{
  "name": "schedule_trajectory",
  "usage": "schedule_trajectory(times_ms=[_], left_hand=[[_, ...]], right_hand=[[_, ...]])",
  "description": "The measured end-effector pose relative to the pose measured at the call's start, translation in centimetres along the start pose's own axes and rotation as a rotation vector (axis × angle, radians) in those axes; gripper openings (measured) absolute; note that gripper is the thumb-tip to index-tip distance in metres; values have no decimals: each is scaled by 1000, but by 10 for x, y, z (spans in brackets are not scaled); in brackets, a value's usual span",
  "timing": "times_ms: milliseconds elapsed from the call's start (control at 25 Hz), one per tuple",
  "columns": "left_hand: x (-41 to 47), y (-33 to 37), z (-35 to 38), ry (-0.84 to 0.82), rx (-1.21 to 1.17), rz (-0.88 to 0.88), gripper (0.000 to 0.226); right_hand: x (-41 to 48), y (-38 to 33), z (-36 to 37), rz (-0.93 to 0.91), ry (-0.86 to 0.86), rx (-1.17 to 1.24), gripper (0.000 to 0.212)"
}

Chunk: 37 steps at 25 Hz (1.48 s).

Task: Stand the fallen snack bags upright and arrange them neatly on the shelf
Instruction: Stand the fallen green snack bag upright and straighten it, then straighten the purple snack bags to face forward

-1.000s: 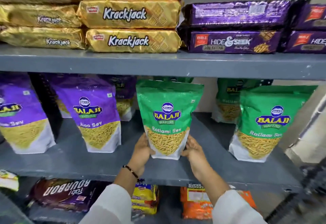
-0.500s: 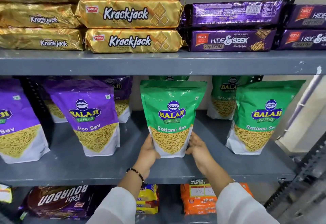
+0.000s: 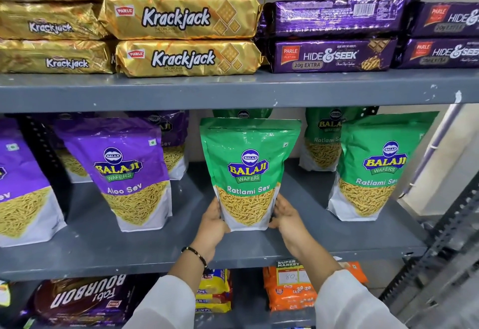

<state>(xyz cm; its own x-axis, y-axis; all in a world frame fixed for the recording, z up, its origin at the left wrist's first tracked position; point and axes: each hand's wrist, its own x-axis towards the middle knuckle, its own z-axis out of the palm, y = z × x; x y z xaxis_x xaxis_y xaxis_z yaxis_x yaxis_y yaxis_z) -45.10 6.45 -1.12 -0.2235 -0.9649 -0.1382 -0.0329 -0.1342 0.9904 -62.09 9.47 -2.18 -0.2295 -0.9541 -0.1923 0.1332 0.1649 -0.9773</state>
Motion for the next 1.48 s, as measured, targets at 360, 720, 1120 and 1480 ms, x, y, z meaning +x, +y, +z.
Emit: schedule_trajectory(times_ms=[360,720,1120,1480], left_hand=[[-6,-3,-10,55,-40,-47,75],[-24,10,-92,331,-271,-135,16],[-2,7,-257,470,-346,-24,23],[23,17,-277,40,-115,-103,55]], right_hand=[[-10,-1,-3,-7,213,132,66],[-31,-13,53,223,223,547,15],[-1,4,207,85,111,365,24],[23,7,257,112,8,281,34]])
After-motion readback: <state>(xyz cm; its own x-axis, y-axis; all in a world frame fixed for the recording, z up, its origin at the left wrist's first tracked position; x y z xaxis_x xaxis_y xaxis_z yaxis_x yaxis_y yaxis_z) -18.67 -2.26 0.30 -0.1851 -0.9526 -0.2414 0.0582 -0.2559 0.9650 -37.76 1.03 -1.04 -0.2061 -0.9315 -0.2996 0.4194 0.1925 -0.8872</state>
